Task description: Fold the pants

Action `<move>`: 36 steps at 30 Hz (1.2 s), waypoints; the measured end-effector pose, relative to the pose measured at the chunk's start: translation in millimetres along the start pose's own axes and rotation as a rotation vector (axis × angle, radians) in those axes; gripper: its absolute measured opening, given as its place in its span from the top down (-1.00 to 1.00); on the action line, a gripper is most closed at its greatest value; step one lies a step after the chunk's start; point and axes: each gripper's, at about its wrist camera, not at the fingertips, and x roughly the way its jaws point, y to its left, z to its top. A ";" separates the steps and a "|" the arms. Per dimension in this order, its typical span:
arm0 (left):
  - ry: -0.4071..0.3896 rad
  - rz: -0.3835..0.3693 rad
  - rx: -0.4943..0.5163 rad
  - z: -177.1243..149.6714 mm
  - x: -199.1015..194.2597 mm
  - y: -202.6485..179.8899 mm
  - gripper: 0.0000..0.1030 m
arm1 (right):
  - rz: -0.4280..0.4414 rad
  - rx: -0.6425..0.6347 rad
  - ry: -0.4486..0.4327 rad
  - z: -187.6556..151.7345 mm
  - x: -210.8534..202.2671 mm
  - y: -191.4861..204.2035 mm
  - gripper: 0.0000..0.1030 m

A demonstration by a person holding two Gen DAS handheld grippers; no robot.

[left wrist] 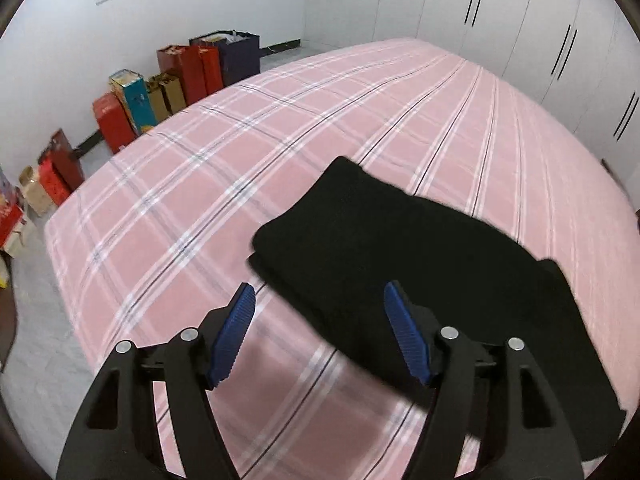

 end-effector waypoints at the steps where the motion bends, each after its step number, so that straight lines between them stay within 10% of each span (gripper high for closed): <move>1: 0.018 0.010 0.007 4.8 9.7 0.8 -0.26 | 0.035 -0.038 0.024 -3.8 6.6 19.7 0.38; 9: 0.141 0.111 0.054 7.6 90.4 14.9 -0.27 | 0.370 -0.392 0.229 -29.0 109.5 262.6 0.49; 15: 0.147 0.035 -0.034 0.8 103.9 41.7 -0.60 | 0.395 -0.561 0.305 -29.4 210.4 395.2 0.75; 19: 0.135 -0.018 -0.035 0.1 98.1 51.7 -0.59 | 0.341 -0.520 0.288 -3.9 233.6 405.2 0.68; 23: 0.088 -0.046 0.009 -6.1 87.1 51.6 -0.57 | 0.327 -0.486 0.285 7.4 237.1 411.9 -0.17; 25: 0.076 -0.027 0.038 -9.0 85.9 47.9 -0.57 | 0.299 -0.482 0.350 2.6 258.4 415.5 -0.18; 28: 0.081 -0.022 0.081 -14.8 86.7 41.7 -0.57 | 0.322 -0.527 0.417 -7.7 272.4 431.5 0.82; 36: 0.088 -0.003 0.072 -14.4 95.4 41.6 -0.66 | 0.184 -0.555 0.307 23.3 285.9 433.1 1.00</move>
